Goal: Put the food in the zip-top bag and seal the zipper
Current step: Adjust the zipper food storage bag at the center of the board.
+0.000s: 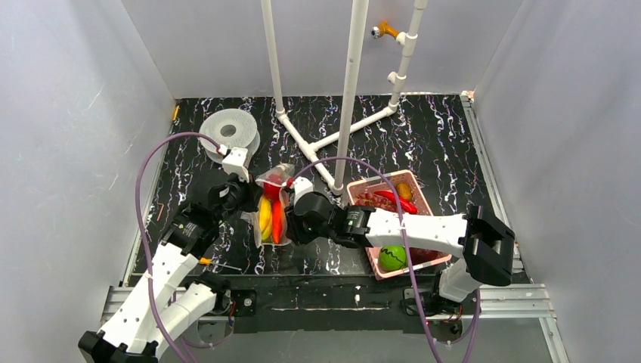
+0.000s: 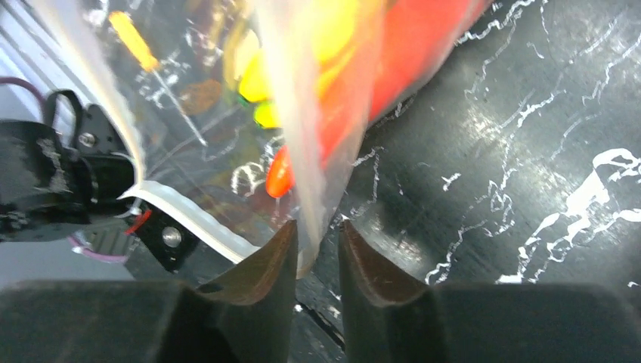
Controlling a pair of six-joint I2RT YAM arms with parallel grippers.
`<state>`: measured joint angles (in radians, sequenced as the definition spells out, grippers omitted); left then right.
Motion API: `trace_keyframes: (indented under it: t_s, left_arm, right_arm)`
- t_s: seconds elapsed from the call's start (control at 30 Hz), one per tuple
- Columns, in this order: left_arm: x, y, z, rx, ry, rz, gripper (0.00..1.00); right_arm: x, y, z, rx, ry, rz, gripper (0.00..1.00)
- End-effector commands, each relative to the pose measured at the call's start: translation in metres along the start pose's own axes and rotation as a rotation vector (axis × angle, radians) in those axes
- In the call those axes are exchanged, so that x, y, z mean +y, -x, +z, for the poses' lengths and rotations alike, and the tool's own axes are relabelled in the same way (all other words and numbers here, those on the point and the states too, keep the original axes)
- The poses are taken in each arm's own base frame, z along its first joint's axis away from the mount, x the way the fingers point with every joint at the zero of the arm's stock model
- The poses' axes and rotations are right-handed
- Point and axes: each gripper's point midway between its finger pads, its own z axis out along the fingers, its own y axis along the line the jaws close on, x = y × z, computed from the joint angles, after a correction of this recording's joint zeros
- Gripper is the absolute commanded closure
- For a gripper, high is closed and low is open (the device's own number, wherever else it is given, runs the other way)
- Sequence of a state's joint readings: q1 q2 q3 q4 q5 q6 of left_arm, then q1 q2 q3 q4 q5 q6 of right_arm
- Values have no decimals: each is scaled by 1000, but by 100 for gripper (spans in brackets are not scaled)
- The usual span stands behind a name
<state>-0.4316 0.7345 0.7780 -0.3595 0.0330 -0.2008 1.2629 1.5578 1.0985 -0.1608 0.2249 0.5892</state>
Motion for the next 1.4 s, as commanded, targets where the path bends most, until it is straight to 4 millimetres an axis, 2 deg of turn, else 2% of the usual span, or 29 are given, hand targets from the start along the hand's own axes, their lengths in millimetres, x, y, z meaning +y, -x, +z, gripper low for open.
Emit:
trace_keyframes:
  t_s: [0.0, 0.07, 0.1, 0.2, 0.33, 0.4, 0.47, 0.53, 0.67, 0.73, 0.8, 0.93, 1.03, 1.1, 1.27, 1.3, 1.37]
  left_arm:
    - [3, 0, 1, 7, 17, 15, 100]
    - [2, 0, -4, 29, 21, 1, 100]
    - [1, 4, -10, 46, 25, -8, 100]
    - [0, 18, -36, 141, 78, -60, 100]
    - [-6, 47, -77, 221, 132, -145, 100]
    - [-9, 44, -86, 271, 144, -192, 100]
    - [-14, 33, -85, 295, 133, -243, 100]
    - [-17, 12, -70, 322, 112, -292, 100]
    - [-15, -45, -38, 461, 140, -395, 100]
    - [-21, -56, -32, 519, 127, -430, 100]
    - [-28, -45, -37, 516, 97, -438, 100]
    - [-39, 12, -62, 308, 18, -428, 100]
    - [-43, 29, -75, 197, -22, -445, 100]
    - [-40, 20, -71, 186, -17, -460, 100]
    - [-23, -34, -46, 341, 82, -461, 100]
    - [-19, -39, -44, 359, 111, -451, 100]
    - [-15, -36, -43, 364, 131, -432, 100]
  right_arm:
    - [26, 40, -9, -78, 71, -10, 71]
    - [30, 46, -13, -65, 105, 5, 93]
    - [35, 54, -18, -58, 143, 21, 99]
    - [44, 71, -36, 4, 236, 93, 99]
    - [75, 97, -80, 2, 419, 121, 99]
    - [87, 104, -102, 9, 475, 127, 99]
    - [86, 104, -110, 23, 471, 151, 99]
    - [77, 99, -105, 50, 480, 189, 99]
    - [44, 59, -62, 149, 469, 299, 99]
    - [34, 47, -48, 194, 435, 321, 99]
    - [35, 46, -50, 222, 424, 300, 99]
    - [52, 69, -75, 141, 452, 214, 99]
    - [58, 80, -87, 99, 484, 209, 99]
    - [57, 77, -85, 95, 484, 224, 99]
    - [47, 68, -63, 108, 452, 248, 99]
    - [45, 67, -58, 112, 443, 246, 99]
    - [40, 66, -49, 123, 415, 235, 99]
